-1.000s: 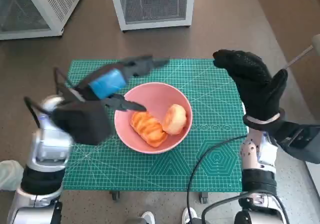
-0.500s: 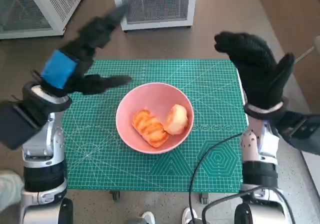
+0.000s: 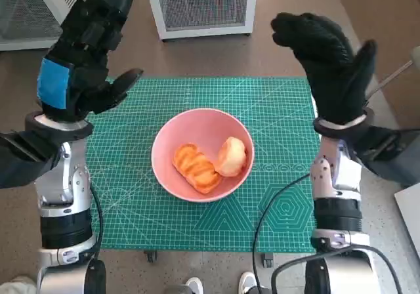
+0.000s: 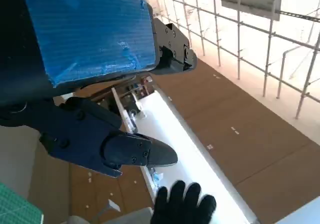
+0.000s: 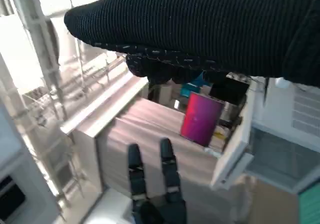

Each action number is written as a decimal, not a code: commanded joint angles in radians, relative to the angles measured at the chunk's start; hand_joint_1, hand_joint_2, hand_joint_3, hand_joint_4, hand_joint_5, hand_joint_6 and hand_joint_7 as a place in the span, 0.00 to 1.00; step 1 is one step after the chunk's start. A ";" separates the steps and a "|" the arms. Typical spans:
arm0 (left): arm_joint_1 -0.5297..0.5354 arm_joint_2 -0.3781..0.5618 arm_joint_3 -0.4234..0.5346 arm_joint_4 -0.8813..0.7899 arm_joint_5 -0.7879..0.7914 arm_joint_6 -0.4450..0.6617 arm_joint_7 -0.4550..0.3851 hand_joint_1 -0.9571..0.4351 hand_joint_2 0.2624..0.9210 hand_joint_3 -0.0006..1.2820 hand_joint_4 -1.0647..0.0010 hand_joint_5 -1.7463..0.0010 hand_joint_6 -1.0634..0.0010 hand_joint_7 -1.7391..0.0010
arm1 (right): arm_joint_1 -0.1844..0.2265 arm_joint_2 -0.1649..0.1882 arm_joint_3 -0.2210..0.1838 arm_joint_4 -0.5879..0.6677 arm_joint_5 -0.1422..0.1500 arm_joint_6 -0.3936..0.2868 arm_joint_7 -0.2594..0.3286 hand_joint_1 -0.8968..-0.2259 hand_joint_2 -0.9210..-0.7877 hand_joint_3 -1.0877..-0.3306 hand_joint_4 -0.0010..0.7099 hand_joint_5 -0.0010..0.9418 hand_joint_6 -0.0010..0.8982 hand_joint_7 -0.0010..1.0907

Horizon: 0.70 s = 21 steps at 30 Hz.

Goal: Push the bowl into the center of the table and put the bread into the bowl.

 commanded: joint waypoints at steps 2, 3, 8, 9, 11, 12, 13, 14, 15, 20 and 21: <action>-0.026 -0.008 -0.020 0.023 0.021 -0.048 0.020 0.21 1.00 0.25 0.76 0.98 0.68 0.97 | -0.022 -0.005 0.004 0.042 -0.021 -0.006 -0.017 0.50 0.00 0.77 0.40 0.01 0.41 0.02; -0.028 -0.009 -0.023 0.028 0.023 -0.053 0.022 0.21 1.00 0.25 0.76 0.98 0.68 0.97 | -0.026 -0.005 0.005 0.047 -0.024 -0.009 -0.019 0.50 0.00 0.77 0.40 0.01 0.41 0.02; -0.040 -0.012 -0.029 0.067 -0.001 -0.082 0.004 0.21 1.00 0.26 0.75 0.98 0.69 0.97 | -0.040 -0.006 0.005 0.064 -0.036 -0.018 -0.026 0.50 0.00 0.78 0.40 0.01 0.43 0.02; -0.041 -0.013 -0.031 0.070 -0.002 -0.085 0.005 0.21 1.00 0.26 0.75 0.98 0.69 0.97 | -0.043 -0.007 0.005 0.069 -0.037 -0.019 -0.027 0.50 0.00 0.78 0.40 0.01 0.43 0.02; -0.041 -0.014 -0.035 0.073 0.004 -0.090 0.011 0.20 1.00 0.26 0.75 0.98 0.69 0.97 | -0.049 -0.008 0.003 0.079 -0.038 -0.021 -0.027 0.50 0.00 0.78 0.40 0.01 0.43 0.02; -0.041 -0.014 -0.036 0.075 0.007 -0.092 0.013 0.20 1.00 0.26 0.75 0.98 0.69 0.97 | -0.052 -0.008 0.002 0.083 -0.039 -0.022 -0.026 0.50 0.00 0.78 0.40 0.01 0.43 0.02; -0.040 -0.014 -0.038 0.076 0.012 -0.094 0.017 0.20 1.00 0.26 0.75 0.98 0.69 0.97 | -0.055 -0.009 0.002 0.087 -0.040 -0.022 -0.026 0.50 0.00 0.78 0.40 0.01 0.43 0.02; -0.040 -0.015 -0.039 0.077 0.015 -0.097 0.020 0.20 1.00 0.26 0.75 0.98 0.69 0.97 | -0.057 -0.009 0.001 0.091 -0.040 -0.022 -0.026 0.50 0.00 0.78 0.40 0.01 0.43 0.02; -0.039 -0.015 -0.042 0.078 0.021 -0.099 0.024 0.20 1.00 0.26 0.75 0.98 0.69 0.97 | -0.059 -0.008 0.002 0.093 -0.042 -0.022 -0.027 0.50 0.00 0.78 0.40 0.01 0.44 0.02; -0.033 -0.016 -0.053 0.081 0.040 -0.106 0.038 0.19 1.00 0.27 0.75 0.99 0.68 0.97 | -0.064 -0.006 0.003 0.101 -0.048 -0.024 -0.032 0.50 0.00 0.79 0.41 0.01 0.44 0.02; -0.032 -0.016 -0.055 0.081 0.043 -0.107 0.040 0.19 1.00 0.27 0.75 0.99 0.68 0.97 | -0.064 -0.005 0.005 0.101 -0.050 -0.025 -0.033 0.50 0.00 0.79 0.41 0.01 0.44 0.02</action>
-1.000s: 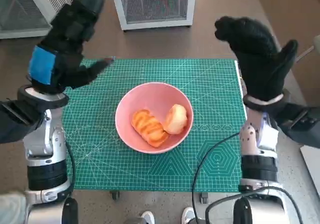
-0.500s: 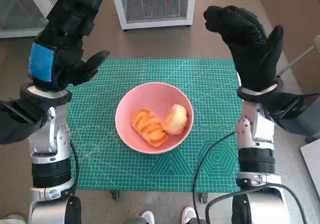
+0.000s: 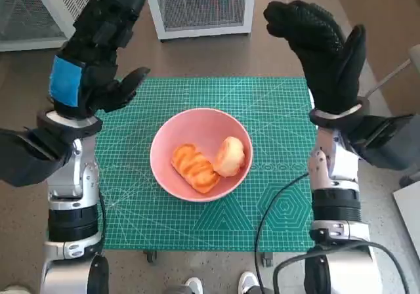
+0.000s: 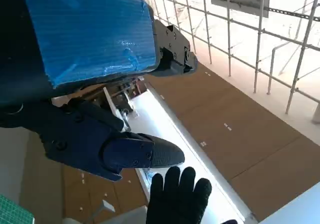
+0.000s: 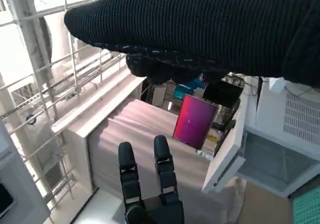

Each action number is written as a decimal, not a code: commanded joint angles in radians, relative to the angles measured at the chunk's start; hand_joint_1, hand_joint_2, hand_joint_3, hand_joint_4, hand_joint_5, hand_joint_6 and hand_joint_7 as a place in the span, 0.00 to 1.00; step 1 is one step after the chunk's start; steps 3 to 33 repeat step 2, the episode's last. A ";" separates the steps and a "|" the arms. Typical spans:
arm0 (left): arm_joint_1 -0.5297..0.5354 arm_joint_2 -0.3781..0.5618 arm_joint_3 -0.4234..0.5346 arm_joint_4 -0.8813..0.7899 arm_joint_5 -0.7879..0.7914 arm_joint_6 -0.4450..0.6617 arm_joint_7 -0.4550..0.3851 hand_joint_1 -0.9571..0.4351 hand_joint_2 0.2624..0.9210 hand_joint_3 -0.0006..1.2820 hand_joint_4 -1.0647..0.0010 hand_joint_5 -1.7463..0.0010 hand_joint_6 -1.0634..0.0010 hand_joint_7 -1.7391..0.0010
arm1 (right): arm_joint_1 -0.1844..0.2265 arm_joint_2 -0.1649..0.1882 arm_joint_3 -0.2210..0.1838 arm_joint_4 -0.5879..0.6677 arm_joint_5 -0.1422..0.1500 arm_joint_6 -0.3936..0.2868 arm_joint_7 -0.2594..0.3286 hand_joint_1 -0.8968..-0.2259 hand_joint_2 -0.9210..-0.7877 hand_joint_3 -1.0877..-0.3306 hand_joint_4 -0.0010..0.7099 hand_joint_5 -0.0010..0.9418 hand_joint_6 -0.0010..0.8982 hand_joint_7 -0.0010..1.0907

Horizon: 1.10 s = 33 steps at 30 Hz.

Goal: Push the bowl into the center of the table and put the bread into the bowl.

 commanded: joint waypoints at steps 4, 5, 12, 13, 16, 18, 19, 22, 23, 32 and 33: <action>-0.008 -0.008 -0.014 0.009 0.019 -0.017 0.017 0.19 1.00 0.27 0.75 0.99 0.69 0.97 | -0.008 -0.001 0.007 0.018 -0.014 -0.002 -0.012 0.51 0.00 0.79 0.41 0.01 0.44 0.02; -0.008 -0.008 -0.014 0.009 0.019 -0.017 0.017 0.19 1.00 0.27 0.75 0.99 0.69 0.97 | -0.008 -0.001 0.007 0.018 -0.014 -0.002 -0.012 0.51 0.00 0.79 0.41 0.01 0.44 0.02; -0.008 -0.008 -0.014 0.009 0.019 -0.017 0.017 0.19 1.00 0.27 0.75 0.99 0.69 0.97 | -0.008 -0.001 0.007 0.018 -0.014 -0.002 -0.012 0.51 0.00 0.79 0.41 0.01 0.44 0.02; -0.008 -0.008 -0.014 0.009 0.019 -0.017 0.017 0.19 1.00 0.27 0.75 0.99 0.69 0.97 | -0.008 -0.001 0.007 0.018 -0.014 -0.002 -0.012 0.51 0.00 0.79 0.41 0.01 0.44 0.02; -0.008 -0.008 -0.014 0.009 0.019 -0.017 0.017 0.19 1.00 0.27 0.75 0.99 0.69 0.97 | -0.008 -0.001 0.007 0.018 -0.014 -0.002 -0.012 0.51 0.00 0.79 0.41 0.01 0.44 0.02; -0.008 -0.008 -0.014 0.009 0.019 -0.017 0.017 0.19 1.00 0.27 0.75 0.99 0.69 0.97 | -0.008 -0.001 0.007 0.018 -0.014 -0.002 -0.012 0.51 0.00 0.79 0.41 0.01 0.44 0.02; -0.008 -0.008 -0.014 0.009 0.019 -0.017 0.017 0.19 1.00 0.27 0.75 0.99 0.69 0.97 | -0.008 -0.001 0.007 0.018 -0.014 -0.002 -0.012 0.51 0.00 0.79 0.41 0.01 0.44 0.02; -0.008 -0.008 -0.014 0.009 0.019 -0.017 0.017 0.19 1.00 0.27 0.75 0.99 0.69 0.97 | -0.008 -0.001 0.007 0.018 -0.014 -0.002 -0.012 0.51 0.00 0.79 0.41 0.01 0.44 0.02; -0.008 -0.008 -0.014 0.009 0.019 -0.017 0.017 0.19 1.00 0.27 0.75 0.99 0.69 0.97 | -0.008 -0.001 0.007 0.018 -0.014 -0.002 -0.012 0.51 0.00 0.79 0.41 0.01 0.44 0.02; -0.008 -0.008 -0.014 0.009 0.019 -0.017 0.017 0.19 1.00 0.27 0.75 0.99 0.69 0.97 | -0.008 -0.001 0.007 0.018 -0.014 -0.002 -0.012 0.51 0.00 0.79 0.41 0.01 0.44 0.02; -0.008 -0.008 -0.014 0.009 0.019 -0.017 0.017 0.19 1.00 0.27 0.75 0.99 0.69 0.97 | -0.008 -0.001 0.007 0.018 -0.014 -0.002 -0.012 0.51 0.00 0.79 0.41 0.01 0.44 0.02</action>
